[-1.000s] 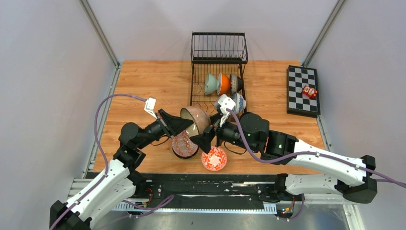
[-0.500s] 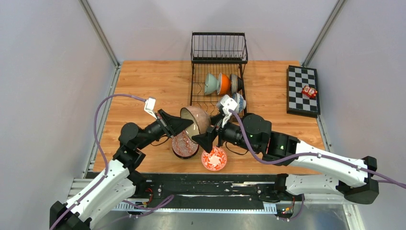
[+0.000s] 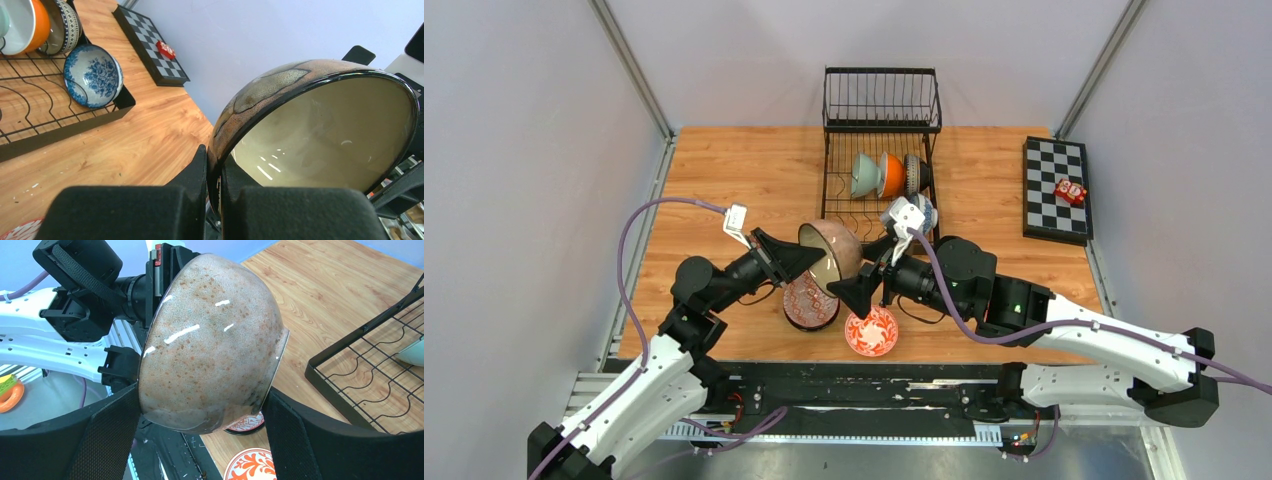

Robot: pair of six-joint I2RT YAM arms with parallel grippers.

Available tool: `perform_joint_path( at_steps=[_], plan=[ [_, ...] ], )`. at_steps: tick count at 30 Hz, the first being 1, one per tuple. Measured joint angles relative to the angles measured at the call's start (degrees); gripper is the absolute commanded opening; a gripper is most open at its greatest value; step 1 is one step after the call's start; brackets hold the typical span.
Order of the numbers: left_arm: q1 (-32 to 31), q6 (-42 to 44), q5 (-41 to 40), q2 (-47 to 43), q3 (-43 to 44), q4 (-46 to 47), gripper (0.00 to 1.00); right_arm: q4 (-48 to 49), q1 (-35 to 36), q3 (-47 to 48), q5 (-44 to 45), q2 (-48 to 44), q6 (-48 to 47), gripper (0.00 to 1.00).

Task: Load the bowls into the dish rack
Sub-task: Place the bowl in the dish rack.

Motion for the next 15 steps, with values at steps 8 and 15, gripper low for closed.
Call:
perform_joint_path(
  at_steps=[8, 15],
  plan=[
    [0.0, -0.02, -0.02, 0.0, 0.0, -0.07, 0.0, 0.02, 0.0, 0.0, -0.02, 0.04, 0.02, 0.89],
    [0.02, 0.0, -0.11, 0.02, 0.0, -0.44, 0.0, 0.02, 0.0, 0.02, 0.17, 0.5, 0.0, 0.87]
  ],
)
